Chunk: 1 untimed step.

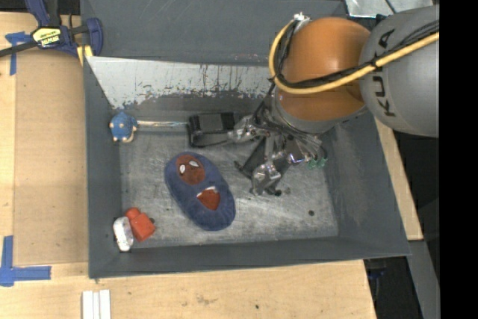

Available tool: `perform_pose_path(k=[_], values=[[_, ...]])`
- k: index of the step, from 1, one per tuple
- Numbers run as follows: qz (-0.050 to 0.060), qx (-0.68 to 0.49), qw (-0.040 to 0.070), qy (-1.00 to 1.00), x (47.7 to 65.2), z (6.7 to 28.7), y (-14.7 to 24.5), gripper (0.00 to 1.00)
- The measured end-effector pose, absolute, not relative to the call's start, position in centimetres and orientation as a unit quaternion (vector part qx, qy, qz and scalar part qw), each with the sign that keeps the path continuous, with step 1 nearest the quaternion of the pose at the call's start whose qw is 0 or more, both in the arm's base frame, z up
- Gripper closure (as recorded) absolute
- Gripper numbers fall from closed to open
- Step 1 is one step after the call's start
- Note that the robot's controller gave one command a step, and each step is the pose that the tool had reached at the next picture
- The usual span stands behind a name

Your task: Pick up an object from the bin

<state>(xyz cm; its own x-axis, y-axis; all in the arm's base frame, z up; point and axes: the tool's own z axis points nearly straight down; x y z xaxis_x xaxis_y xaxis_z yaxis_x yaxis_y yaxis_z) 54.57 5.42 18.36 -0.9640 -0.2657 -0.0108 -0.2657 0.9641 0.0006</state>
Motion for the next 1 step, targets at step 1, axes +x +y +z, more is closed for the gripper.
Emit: perform_pose_path(k=[1], values=[[-0.002, -0.170, -0.005, 0.986, 58.24, 8.09, 10.72, 0.00]])
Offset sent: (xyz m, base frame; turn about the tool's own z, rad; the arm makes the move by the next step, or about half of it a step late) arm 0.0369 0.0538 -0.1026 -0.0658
